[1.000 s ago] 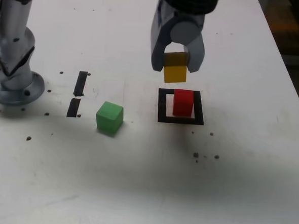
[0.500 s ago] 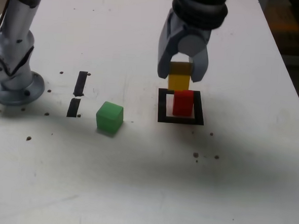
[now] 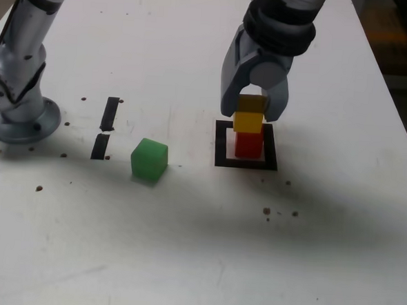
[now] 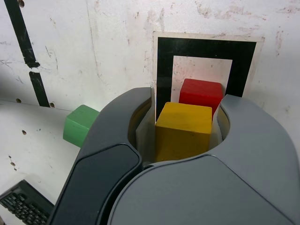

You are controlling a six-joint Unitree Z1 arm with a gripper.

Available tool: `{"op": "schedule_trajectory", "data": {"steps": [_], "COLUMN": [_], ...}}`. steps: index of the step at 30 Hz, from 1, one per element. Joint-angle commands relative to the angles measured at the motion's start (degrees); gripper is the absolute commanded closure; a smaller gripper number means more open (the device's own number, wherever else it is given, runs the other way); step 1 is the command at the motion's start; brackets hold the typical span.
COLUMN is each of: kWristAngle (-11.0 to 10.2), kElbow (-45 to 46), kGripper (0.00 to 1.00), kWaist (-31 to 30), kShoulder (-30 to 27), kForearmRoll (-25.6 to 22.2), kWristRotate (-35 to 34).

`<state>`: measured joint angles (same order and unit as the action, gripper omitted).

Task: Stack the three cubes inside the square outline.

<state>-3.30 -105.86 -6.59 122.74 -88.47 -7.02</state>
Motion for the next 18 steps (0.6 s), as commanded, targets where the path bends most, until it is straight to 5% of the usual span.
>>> {"op": "schedule_trajectory", "data": {"steps": [1, 13, 18], "kWristAngle": [-0.04, -0.11, -0.13], "kElbow": [-0.2, -0.08, -0.13], "kGripper": [0.67, 0.63, 0.52], "kWaist": [0.09, 0.39, 0.44], "kShoulder": [0.54, 1.91, 2.04], "kForearmRoll": [-0.01, 1.09, 1.16], "kWristRotate": [0.06, 0.07, 0.07]}}
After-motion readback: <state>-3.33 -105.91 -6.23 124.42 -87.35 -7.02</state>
